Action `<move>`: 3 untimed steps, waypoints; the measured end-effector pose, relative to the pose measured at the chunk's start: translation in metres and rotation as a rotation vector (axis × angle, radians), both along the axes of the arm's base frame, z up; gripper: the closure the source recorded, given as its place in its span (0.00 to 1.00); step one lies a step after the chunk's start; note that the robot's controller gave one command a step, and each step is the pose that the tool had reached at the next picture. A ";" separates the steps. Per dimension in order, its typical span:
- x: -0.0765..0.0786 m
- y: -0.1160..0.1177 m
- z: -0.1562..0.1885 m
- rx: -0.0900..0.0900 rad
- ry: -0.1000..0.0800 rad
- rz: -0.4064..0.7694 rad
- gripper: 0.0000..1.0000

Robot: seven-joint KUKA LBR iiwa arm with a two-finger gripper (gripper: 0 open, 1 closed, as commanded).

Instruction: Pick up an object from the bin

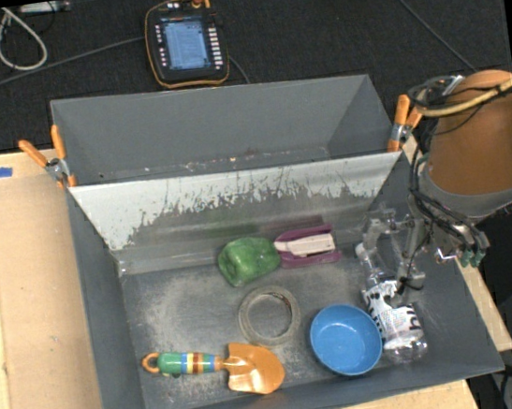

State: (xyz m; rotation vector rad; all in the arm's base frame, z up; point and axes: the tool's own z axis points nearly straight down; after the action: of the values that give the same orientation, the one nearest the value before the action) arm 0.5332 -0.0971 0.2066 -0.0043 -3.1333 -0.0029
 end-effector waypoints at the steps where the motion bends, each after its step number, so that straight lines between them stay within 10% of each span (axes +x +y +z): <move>1: 0.002 0.001 0.003 -0.001 -0.007 0.004 0.00; 2: -0.013 0.047 -0.091 0.000 -0.008 0.185 0.00; 3: 0.011 -0.055 -0.063 -0.004 -0.017 -0.183 0.00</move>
Offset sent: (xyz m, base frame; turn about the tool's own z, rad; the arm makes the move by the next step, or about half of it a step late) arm -0.0203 0.0697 -0.1366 -0.2767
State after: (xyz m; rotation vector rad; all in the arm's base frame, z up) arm 0.5440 -0.1523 0.1436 -0.2923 -3.1367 0.0026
